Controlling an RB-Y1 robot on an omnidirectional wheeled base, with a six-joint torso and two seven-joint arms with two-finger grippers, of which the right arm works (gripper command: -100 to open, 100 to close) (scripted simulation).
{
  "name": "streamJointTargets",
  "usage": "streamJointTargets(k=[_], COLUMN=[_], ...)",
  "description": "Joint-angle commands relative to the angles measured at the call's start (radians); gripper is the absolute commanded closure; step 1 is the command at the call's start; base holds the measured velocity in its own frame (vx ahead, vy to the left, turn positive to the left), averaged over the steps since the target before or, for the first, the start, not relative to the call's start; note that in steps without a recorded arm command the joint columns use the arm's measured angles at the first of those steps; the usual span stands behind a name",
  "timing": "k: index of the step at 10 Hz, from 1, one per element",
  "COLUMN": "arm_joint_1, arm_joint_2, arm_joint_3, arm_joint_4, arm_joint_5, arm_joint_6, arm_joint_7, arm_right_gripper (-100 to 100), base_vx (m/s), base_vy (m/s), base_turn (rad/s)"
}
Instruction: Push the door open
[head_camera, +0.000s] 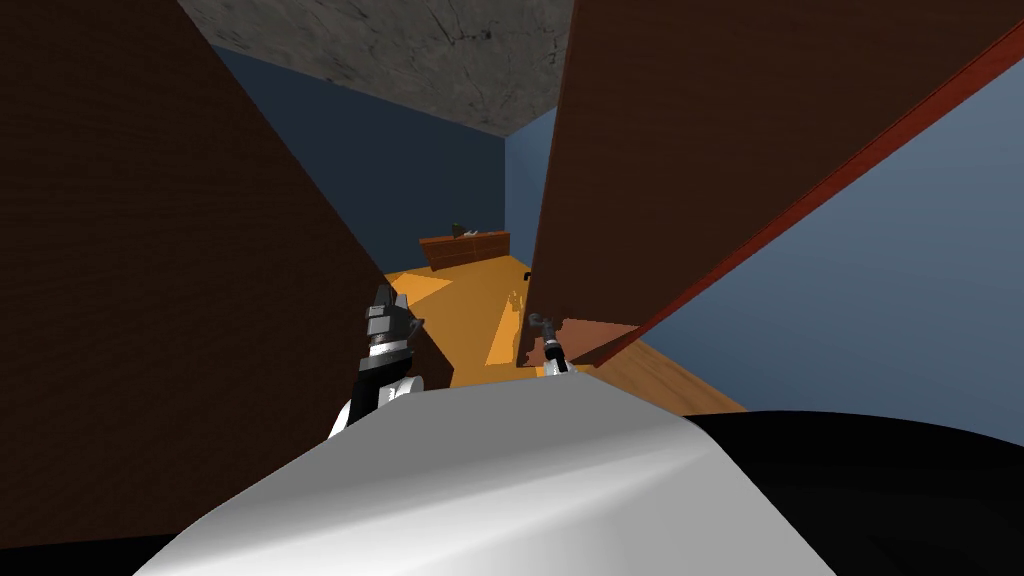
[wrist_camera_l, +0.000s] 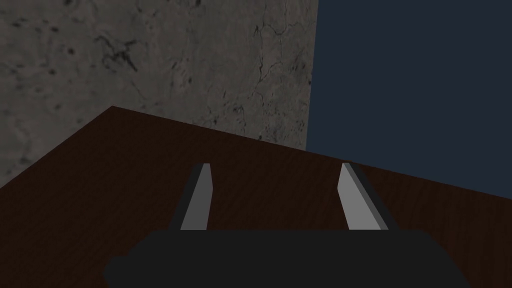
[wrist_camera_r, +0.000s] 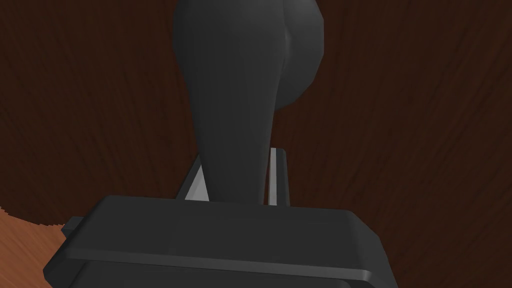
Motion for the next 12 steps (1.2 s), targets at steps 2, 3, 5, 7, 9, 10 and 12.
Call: streamJointTargets(k=[2, 3, 5, 7, 9, 10, 12], arm_joint_1=[-0.01, -0.01, -0.011, -0.012, -0.012, -0.012, -0.013], arm_joint_2=[-0.012, -0.017, -0.021, -0.023, -0.023, -0.023, -0.018], arm_joint_3=[-0.013, -0.027, -0.043, -0.067, -0.067, -0.067, -0.098], arm_joint_4=[0.008, 0.007, 0.005, 0.002, 0.002, 0.008, -0.002], arm_joint_5=[-0.008, -0.015, -0.024, -0.037, -0.037, -0.037, -0.055], arm_joint_6=[-0.008, -0.009, -0.01, -0.011, -0.011, -0.011, -0.013], arm_joint_7=[0.011, 0.024, 0.04, 0.063, 0.063, 0.063, 0.094], arm_right_gripper=[100, 100, 100, 100, 100, 100, 100], base_vx=[0.166, 0.191, 0.196, 0.264, 0.119, 0.009, 0.16], base_vy=[0.001, 0.013, 0.017, 0.017, -0.007, -0.004, 0.014], base_turn=[-0.024, -0.054, -0.068, -0.118, 0.004, 0.023, -0.156])
